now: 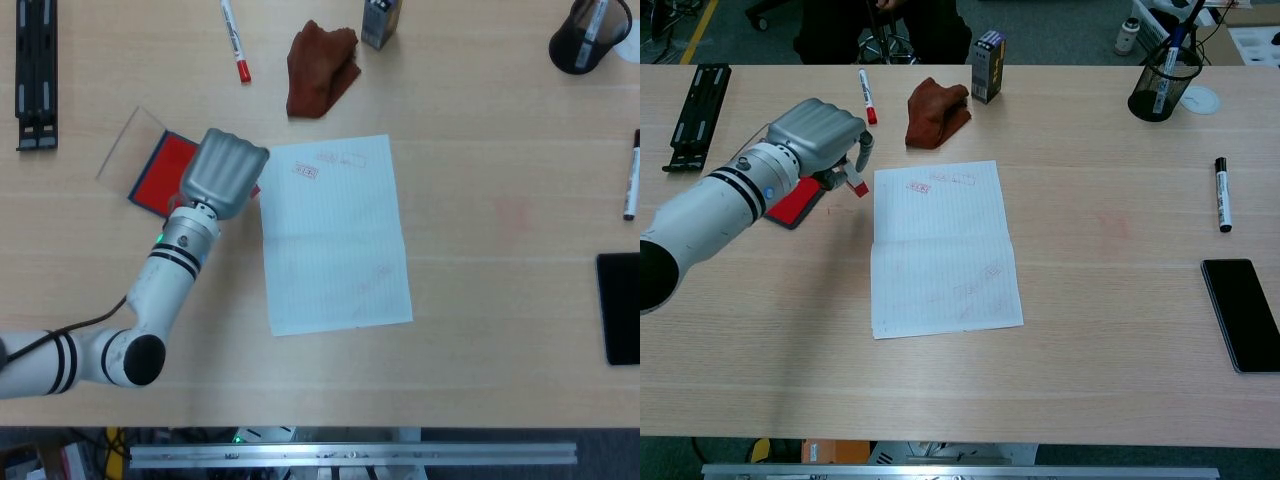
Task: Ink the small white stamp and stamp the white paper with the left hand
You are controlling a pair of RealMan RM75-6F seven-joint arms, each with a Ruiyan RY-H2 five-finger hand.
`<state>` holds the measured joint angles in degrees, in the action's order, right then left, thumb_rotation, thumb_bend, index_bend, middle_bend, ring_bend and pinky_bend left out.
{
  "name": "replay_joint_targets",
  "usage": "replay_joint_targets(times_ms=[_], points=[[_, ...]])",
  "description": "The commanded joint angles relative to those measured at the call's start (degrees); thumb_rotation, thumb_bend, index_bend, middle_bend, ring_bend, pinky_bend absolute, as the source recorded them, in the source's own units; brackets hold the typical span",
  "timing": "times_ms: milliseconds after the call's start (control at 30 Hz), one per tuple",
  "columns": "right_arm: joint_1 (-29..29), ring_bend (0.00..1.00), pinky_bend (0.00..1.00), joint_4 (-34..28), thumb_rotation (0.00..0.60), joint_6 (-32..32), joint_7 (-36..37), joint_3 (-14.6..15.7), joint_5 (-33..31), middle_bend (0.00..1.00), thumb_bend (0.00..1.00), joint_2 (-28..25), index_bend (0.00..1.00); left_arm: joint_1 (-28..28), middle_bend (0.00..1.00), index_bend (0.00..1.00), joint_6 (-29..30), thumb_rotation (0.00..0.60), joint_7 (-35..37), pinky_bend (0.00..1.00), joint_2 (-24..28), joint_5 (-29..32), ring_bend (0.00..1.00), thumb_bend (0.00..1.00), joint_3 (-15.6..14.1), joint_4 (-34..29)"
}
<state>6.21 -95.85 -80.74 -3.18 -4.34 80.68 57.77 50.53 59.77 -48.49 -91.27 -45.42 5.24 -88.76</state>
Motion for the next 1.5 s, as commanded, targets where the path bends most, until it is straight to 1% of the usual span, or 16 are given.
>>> replay_joint_targets(times_ms=[33, 333, 600, 1000, 1500], points=[[-0.22, 0.36, 0.51, 0.14, 0.6, -0.1, 0.22, 0.11, -0.04, 0.44, 0.12, -0.12, 0.32, 0.71, 1.0, 0.53, 0.55, 0.6, -0.78, 1.0, -1.81, -0.23, 1.0, 0.35, 0.13, -0.13], [-0.6, 0.36, 0.51, 0.9, 0.6, 0.06, 0.94, 0.18, -0.33, 0.44, 0.12, -0.18, 0.32, 1.31, 1.0, 0.53, 1.1, 0.6, -3.0, 1.0, -6.39, -0.56, 1.0, 0.35, -1.2, 1.76], [-0.61, 0.36, 0.51, 1.64, 0.6, 0.61, 1.38, 0.19, -0.61, 0.44, 0.12, 0.07, 0.32, 1.21, 1.0, 0.53, 1.06, 0.6, -3.62, 1.0, -9.03, -0.63, 1.0, 0.35, -1.79, 4.2], [-0.89, 0.36, 0.51, 1.77, 0.6, 0.6, 1.33, 0.09, -0.94, 0.44, 0.12, 0.06, 0.32, 0.81, 1.0, 0.53, -0.25, 0.6, -3.51, 1.0, -11.72, 0.09, 1.0, 0.35, -1.96, 7.28], [-1.05, 0.36, 0.51, 1.95, 0.6, 0.67, 1.23, -0.08, -1.27, 0.44, 0.12, 0.22, 0.32, 0.7, 1.0, 0.53, -2.18, 0.6, -3.63, 1.0, -12.63, 1.64, 1.0, 0.35, -1.67, 9.59]])
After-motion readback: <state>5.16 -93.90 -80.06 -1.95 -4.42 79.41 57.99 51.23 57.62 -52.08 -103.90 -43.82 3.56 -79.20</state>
